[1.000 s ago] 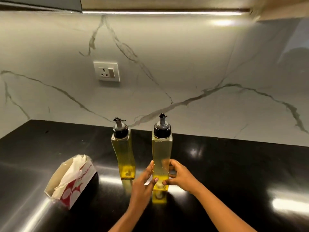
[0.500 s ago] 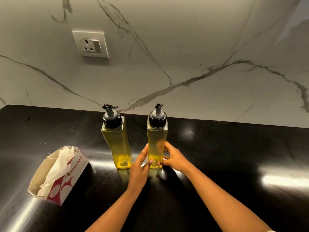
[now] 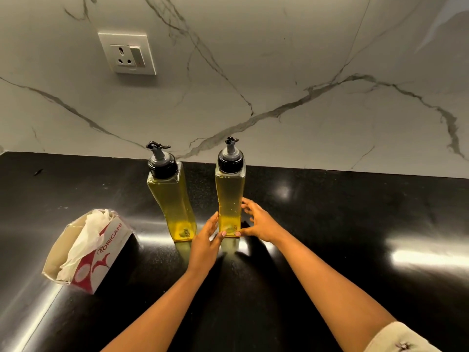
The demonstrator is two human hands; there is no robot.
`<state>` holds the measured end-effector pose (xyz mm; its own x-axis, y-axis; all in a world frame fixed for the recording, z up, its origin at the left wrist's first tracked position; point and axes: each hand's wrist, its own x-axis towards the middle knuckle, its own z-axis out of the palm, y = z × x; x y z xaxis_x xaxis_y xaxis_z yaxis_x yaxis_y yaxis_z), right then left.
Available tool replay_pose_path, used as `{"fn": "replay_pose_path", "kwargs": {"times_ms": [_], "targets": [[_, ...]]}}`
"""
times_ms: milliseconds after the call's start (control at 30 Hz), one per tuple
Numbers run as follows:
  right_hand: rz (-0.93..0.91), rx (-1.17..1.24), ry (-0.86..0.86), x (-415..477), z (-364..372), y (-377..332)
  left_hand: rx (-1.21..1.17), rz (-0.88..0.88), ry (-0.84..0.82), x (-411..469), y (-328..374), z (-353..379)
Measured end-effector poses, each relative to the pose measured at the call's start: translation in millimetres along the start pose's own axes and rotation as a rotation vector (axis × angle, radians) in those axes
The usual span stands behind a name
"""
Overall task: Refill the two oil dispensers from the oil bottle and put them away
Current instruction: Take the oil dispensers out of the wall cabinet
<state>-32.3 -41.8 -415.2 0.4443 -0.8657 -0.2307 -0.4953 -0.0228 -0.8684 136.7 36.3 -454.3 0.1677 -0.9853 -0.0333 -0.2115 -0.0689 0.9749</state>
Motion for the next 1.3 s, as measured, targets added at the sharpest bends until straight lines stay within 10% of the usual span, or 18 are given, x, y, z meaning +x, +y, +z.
{"fn": "replay_pose_path", "kwargs": {"times_ms": [167,767,1300], "targets": [[-0.087,-0.125,0.224,-46.8,-6.9,-12.2,0.061,-0.033,0.121,-55.0,27.1,2.4],[-0.952,-0.119,0.925,-218.4,-226.7,-380.5,-0.126,1.103,0.258,-54.5,529.8,-33.6],[-0.324,0.098,0.564,-98.6,-348.1,-456.1,-0.094,0.377,-0.111,116.9,628.8,-31.3]]}}
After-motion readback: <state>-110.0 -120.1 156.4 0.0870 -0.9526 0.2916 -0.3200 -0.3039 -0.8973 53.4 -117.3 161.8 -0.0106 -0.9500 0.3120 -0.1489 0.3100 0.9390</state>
